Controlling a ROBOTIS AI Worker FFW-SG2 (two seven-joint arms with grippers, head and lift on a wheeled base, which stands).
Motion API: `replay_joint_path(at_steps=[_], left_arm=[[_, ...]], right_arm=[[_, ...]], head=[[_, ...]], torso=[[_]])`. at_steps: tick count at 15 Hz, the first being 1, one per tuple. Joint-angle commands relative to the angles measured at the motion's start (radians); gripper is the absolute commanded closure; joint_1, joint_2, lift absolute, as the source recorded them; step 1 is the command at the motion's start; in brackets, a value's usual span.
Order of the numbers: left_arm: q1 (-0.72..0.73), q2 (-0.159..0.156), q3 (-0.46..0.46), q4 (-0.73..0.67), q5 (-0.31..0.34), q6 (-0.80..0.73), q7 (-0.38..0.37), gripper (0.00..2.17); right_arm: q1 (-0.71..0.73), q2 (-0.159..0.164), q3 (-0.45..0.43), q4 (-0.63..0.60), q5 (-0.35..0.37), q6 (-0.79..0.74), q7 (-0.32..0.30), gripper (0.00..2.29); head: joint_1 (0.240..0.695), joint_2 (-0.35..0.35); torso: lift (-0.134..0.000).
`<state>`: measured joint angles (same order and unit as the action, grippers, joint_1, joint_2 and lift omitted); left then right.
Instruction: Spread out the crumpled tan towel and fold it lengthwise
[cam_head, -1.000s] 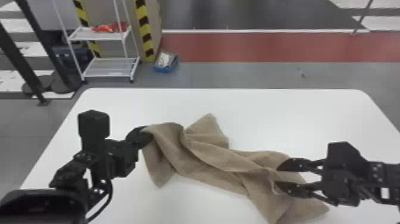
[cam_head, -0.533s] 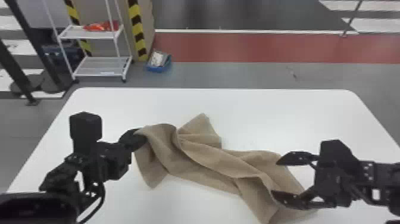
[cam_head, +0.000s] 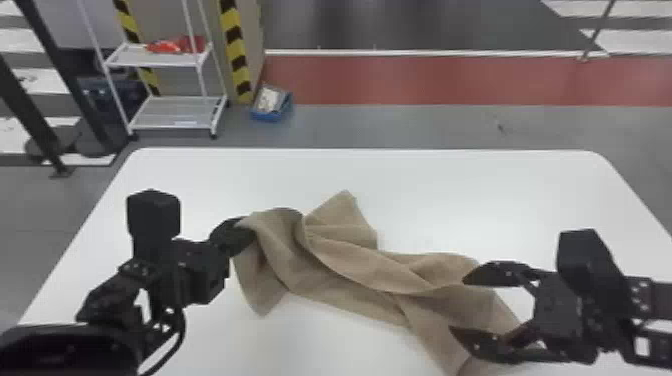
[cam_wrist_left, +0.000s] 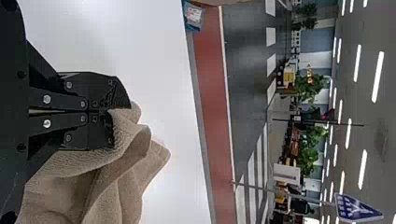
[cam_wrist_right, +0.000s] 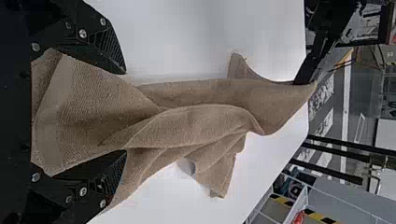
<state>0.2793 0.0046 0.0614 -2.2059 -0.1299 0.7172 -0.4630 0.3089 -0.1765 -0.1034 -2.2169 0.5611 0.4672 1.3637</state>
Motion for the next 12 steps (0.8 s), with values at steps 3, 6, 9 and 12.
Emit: replay_joint_path(at_steps=[3, 6, 9, 12], left_arm=[[0.006, -0.007, 0.000, -0.003, 0.000, 0.000, -0.002, 2.14], [0.017, -0.007, -0.006, -0.005, 0.000, 0.000, -0.002, 2.14], [0.020, -0.007, -0.005, -0.011, 0.000, 0.000, -0.002, 2.14], [0.015, -0.007, -0.005, -0.009, -0.007, 0.000, -0.002, 2.14]], right_arm=[[-0.045, -0.006, 0.002, 0.068, 0.053, -0.005, 0.003, 0.35], [-0.093, -0.004, -0.009, 0.085, 0.049, 0.017, 0.003, 0.38], [-0.103, -0.011, -0.041, 0.089, 0.030, 0.041, 0.003, 0.38], [-0.113, -0.021, -0.084, 0.120, -0.007, 0.069, 0.003, 0.41]], head=[[0.695, 0.019], [0.695, 0.005], [0.695, -0.012], [0.695, -0.028]], torso=[[-0.124], [-0.124], [-0.124], [-0.124]])
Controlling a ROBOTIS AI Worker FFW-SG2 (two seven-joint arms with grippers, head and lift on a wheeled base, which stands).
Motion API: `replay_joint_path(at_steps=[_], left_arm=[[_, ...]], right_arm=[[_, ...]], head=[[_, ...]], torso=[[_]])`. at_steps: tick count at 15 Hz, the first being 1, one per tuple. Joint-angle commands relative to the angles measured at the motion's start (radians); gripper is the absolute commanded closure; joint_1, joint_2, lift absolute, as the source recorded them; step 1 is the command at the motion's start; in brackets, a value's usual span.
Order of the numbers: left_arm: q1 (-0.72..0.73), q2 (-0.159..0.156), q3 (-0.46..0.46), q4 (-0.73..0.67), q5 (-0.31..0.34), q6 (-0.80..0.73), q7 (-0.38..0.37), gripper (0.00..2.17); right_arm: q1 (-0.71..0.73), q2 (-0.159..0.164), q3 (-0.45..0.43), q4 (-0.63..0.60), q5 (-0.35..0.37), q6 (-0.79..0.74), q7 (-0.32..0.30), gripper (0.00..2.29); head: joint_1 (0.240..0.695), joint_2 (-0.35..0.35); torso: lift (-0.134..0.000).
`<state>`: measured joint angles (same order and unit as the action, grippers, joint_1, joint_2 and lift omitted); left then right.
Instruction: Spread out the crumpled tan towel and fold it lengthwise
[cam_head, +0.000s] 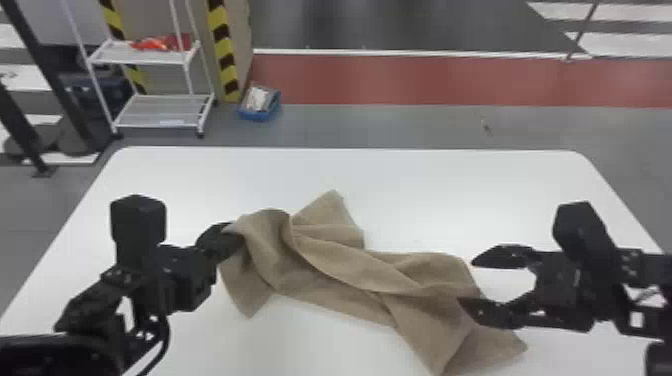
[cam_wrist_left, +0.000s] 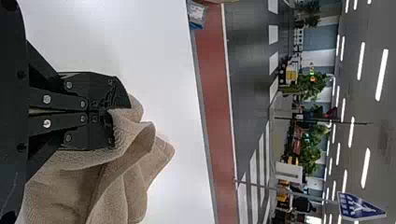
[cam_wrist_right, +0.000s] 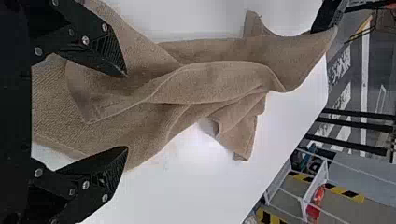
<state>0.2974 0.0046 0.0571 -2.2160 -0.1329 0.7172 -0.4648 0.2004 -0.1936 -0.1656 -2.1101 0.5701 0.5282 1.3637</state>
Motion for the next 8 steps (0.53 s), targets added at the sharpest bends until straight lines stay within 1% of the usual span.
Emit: replay_joint_path(at_steps=[1, 3, 5, 7, 8], left_arm=[[-0.004, -0.007, -0.003, 0.001, -0.007, 0.000, 0.000, 2.14], [-0.006, -0.007, -0.005, 0.002, -0.011, 0.000, 0.000, 2.14], [-0.006, -0.007, -0.005, 0.002, -0.014, 0.000, 0.000, 2.14], [-0.006, -0.007, -0.005, 0.001, -0.014, 0.000, 0.000, 2.14], [-0.006, -0.007, -0.005, 0.001, -0.014, 0.000, 0.000, 2.14]], right_arm=[[-0.013, -0.009, -0.034, 0.032, -0.030, 0.008, 0.003, 0.41], [-0.044, -0.015, -0.058, 0.078, -0.076, 0.069, 0.003, 0.41], [-0.070, -0.017, -0.054, 0.131, -0.099, 0.091, 0.003, 0.41], [-0.099, -0.017, -0.046, 0.183, -0.118, 0.115, 0.003, 0.47], [-0.104, -0.017, -0.045, 0.193, -0.130, 0.122, 0.003, 0.47]], head=[[0.695, -0.035], [0.695, -0.055], [0.695, -0.071], [0.695, -0.077], [0.695, -0.076]], torso=[[-0.124], [-0.124], [-0.124], [-0.124], [-0.124]])
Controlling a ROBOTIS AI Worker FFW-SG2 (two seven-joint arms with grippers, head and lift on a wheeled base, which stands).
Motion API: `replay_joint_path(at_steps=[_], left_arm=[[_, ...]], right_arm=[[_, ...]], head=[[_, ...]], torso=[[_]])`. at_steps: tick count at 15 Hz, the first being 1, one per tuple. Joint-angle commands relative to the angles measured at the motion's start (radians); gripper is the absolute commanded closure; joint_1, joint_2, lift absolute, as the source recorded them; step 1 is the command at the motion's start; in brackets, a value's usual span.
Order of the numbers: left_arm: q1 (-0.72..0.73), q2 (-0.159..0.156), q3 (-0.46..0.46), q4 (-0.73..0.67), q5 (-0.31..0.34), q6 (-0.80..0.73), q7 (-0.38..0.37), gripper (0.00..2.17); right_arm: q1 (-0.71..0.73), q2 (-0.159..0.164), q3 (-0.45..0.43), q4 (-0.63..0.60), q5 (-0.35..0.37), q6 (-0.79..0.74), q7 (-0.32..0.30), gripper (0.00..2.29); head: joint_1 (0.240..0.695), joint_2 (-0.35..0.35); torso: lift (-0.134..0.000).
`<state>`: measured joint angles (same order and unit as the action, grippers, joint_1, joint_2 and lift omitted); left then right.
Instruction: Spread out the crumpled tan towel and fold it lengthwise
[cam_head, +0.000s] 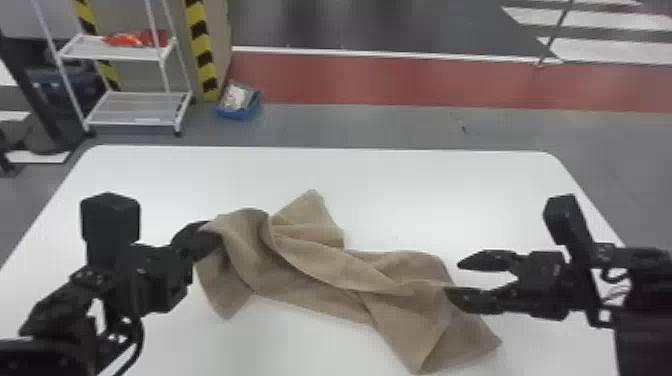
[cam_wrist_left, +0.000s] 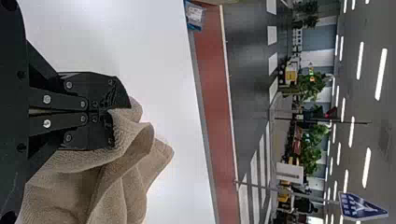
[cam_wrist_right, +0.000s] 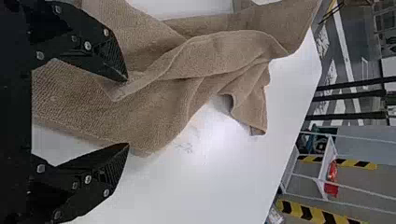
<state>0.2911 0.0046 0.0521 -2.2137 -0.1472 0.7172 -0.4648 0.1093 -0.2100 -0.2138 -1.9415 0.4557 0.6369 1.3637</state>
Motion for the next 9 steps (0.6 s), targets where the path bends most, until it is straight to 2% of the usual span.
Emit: replay_joint_path(at_steps=[1, 4, 6, 9], left_arm=[[0.000, -0.007, 0.000, -0.001, 0.000, 0.000, 0.000, 2.14], [0.002, -0.007, 0.000, -0.001, 0.000, 0.000, 0.000, 2.14], [0.003, -0.007, 0.000, -0.003, 0.000, 0.000, -0.003, 2.14], [0.006, -0.007, 0.005, -0.004, 0.000, 0.000, -0.003, 2.14]], right_arm=[[-0.020, 0.000, 0.004, 0.030, -0.031, 0.028, 0.003, 0.47], [-0.026, -0.002, 0.004, 0.035, -0.052, 0.059, 0.003, 0.48], [-0.028, -0.002, 0.007, 0.038, -0.063, 0.059, 0.003, 0.80], [-0.028, -0.006, 0.002, 0.039, -0.083, 0.059, 0.003, 1.45]], head=[[0.695, -0.074], [0.695, -0.069], [0.695, -0.067], [0.695, -0.063]], torso=[[-0.124], [-0.124], [-0.124], [-0.124]])
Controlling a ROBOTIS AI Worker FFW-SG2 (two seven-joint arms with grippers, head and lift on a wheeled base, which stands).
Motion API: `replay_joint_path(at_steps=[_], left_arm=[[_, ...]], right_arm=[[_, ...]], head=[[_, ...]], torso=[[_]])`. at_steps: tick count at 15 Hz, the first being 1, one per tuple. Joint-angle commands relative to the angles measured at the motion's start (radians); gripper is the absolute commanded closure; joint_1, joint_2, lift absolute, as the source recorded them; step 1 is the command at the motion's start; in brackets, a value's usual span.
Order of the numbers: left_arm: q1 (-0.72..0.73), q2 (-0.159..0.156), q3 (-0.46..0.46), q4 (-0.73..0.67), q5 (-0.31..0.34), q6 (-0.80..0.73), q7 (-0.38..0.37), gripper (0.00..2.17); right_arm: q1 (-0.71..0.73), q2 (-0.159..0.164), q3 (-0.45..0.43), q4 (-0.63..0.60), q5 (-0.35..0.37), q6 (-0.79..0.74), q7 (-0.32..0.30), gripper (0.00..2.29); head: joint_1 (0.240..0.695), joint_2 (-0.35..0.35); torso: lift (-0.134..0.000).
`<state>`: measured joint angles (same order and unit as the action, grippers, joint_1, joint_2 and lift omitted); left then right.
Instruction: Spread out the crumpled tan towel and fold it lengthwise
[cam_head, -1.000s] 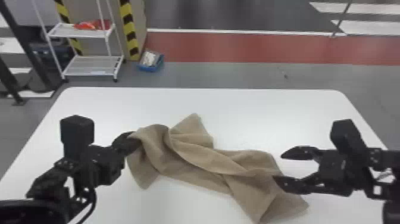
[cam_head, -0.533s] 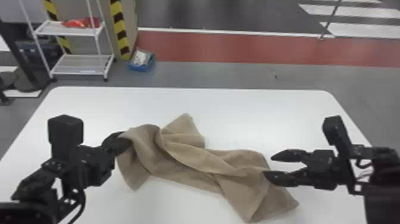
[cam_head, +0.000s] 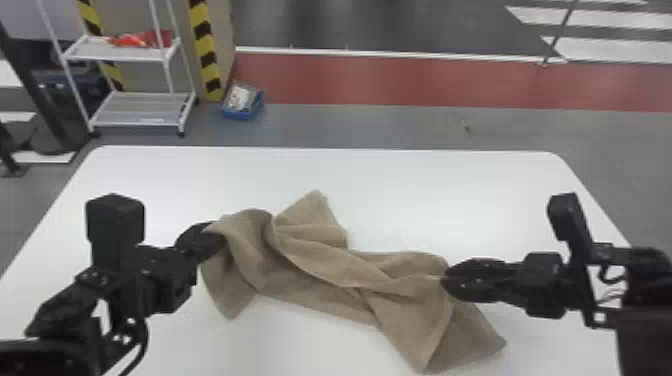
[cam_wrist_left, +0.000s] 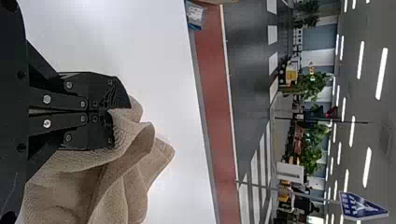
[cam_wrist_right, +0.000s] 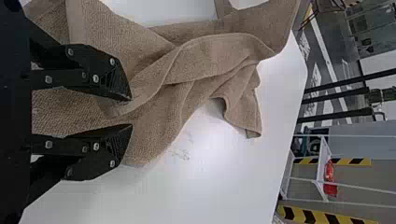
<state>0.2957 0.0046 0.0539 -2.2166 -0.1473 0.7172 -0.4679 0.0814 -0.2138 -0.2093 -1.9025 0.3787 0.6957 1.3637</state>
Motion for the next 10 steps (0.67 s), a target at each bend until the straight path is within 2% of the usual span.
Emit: replay_joint_path(at_steps=[1, 2, 4, 5, 6, 7, 8, 9, 10], left_arm=[[0.002, -0.007, 0.003, -0.002, 0.000, 0.000, 0.000, 2.14], [0.002, -0.007, 0.004, -0.002, 0.000, 0.000, -0.002, 2.14], [0.002, -0.007, 0.004, -0.002, 0.000, 0.000, -0.008, 2.14], [0.000, -0.007, 0.003, -0.002, -0.002, 0.003, -0.021, 2.14], [-0.003, -0.007, -0.002, -0.002, -0.011, 0.006, -0.025, 2.14], [-0.003, -0.007, -0.003, -0.003, -0.012, 0.006, -0.026, 2.14], [-0.003, -0.007, -0.003, -0.012, -0.011, 0.006, -0.028, 2.14], [-0.001, -0.007, -0.003, -0.012, -0.011, 0.006, -0.029, 2.14], [-0.001, -0.007, -0.002, -0.012, -0.011, 0.006, -0.031, 2.14]], right_arm=[[0.000, -0.004, -0.009, -0.001, -0.009, -0.003, 0.003, 1.66], [0.000, -0.006, -0.018, -0.001, -0.017, -0.003, 0.003, 1.78], [0.000, -0.006, -0.052, -0.004, -0.034, -0.046, 0.003, 1.78], [0.000, -0.001, -0.073, -0.018, -0.038, -0.120, 0.003, 1.80], [0.000, 0.002, -0.082, -0.053, -0.027, -0.153, 0.003, 2.00], [-0.002, 0.001, -0.085, -0.072, -0.021, -0.132, 0.003, 2.01], [-0.008, -0.004, -0.075, -0.087, -0.006, -0.046, 0.003, 1.91], [-0.015, -0.001, -0.073, -0.087, -0.020, 0.031, 0.003, 1.23], [-0.017, 0.001, -0.071, -0.086, -0.037, 0.061, 0.003, 0.36]], head=[[0.695, -0.062], [0.695, -0.061], [0.695, -0.065], [0.695, -0.068], [0.695, -0.073], [0.695, -0.080], [0.695, -0.087], [0.695, -0.091], [0.695, -0.094]], torso=[[-0.124], [-0.124], [-0.124], [-0.124], [-0.124], [-0.124], [-0.124], [-0.124], [-0.124]])
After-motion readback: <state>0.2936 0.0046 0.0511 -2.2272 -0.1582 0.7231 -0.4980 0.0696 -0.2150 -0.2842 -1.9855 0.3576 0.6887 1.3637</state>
